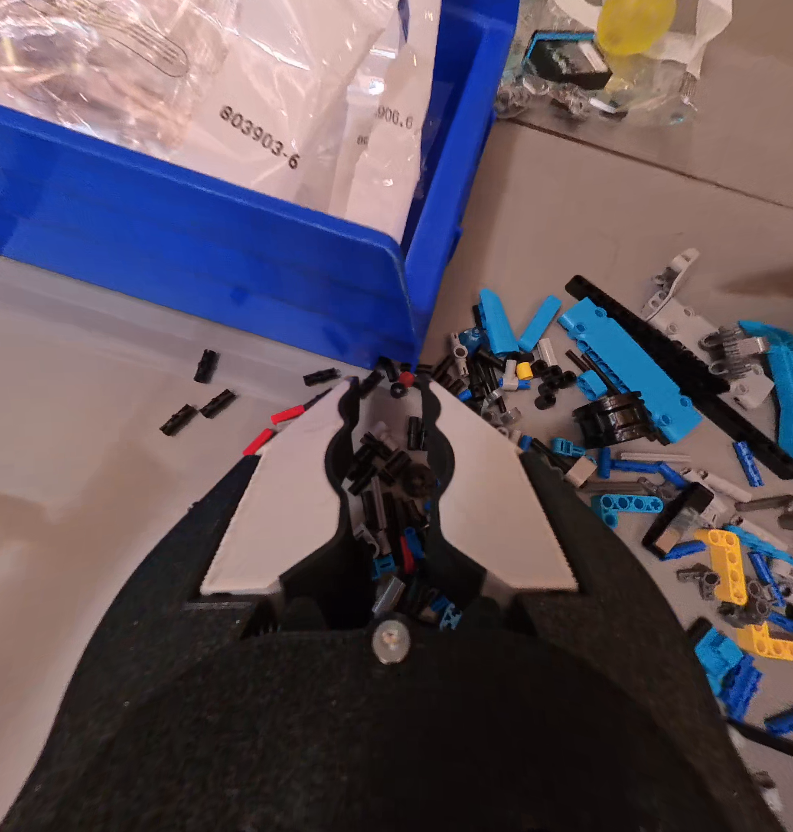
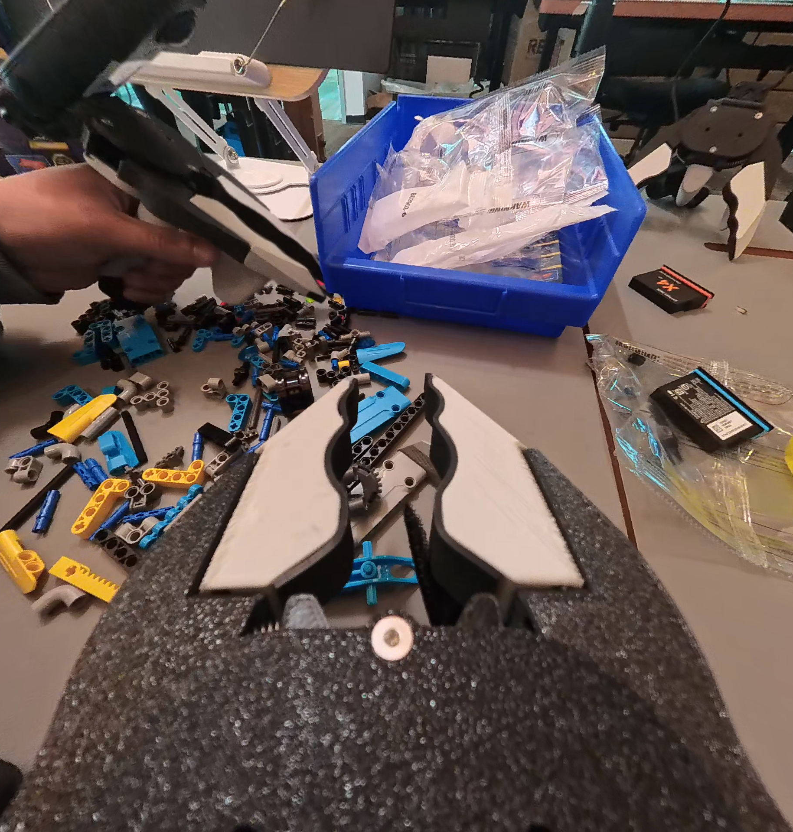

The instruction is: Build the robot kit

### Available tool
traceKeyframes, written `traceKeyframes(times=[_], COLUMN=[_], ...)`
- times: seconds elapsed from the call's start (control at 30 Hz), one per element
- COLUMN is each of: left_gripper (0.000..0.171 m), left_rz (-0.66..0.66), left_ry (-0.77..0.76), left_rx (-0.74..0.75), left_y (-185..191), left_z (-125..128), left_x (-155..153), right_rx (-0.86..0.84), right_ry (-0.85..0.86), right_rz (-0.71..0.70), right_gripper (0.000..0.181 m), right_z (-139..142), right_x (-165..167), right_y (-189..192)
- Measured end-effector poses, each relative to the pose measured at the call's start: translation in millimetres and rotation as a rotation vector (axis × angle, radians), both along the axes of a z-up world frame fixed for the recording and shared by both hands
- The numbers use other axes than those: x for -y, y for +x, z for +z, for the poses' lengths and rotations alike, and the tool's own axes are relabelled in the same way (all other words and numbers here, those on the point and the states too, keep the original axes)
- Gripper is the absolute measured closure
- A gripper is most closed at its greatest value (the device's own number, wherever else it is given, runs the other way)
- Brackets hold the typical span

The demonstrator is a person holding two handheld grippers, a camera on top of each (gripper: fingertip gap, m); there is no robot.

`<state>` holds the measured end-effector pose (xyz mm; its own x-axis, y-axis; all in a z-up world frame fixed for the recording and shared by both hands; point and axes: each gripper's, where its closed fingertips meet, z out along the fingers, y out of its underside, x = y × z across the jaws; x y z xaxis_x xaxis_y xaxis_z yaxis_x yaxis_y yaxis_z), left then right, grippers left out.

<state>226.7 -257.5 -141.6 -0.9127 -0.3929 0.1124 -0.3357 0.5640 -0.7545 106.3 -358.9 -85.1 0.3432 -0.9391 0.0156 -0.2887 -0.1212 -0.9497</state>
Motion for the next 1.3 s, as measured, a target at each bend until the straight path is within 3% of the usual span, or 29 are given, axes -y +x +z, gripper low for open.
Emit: traceKeyframes(times=[0.47, 1.0, 1.17, 1.3], left_gripper=[0.154, 0.165, 0.165, 0.165], left_rz=[-0.076, -0.216, -0.195, -0.139], left_ry=[0.103, 0.145, 0.154, 0.192], left_rx=[0.106, 0.062, 0.043, 0.082], left_y=[-1.9, -5.7, -4.7, -0.9], left_z=[-14.8, -19.6, -5.4, 27.5], left_x=[6.2, 5.9, -17.8, -68.5], right_rx=[-0.014, -0.025, -0.025, -0.026], right_ry=[-0.009, -0.012, -0.004, 0.007], right_rz=[0.014, 0.028, 0.027, 0.024], right_gripper=[0.152, 0.152, 0.152, 0.152], right_z=[-3.0, -5.1, -5.0, -4.7], right_x=[-3.1, -5.5, -4.6, -3.0], right_y=[-0.9, -1.8, -1.6, -1.3])
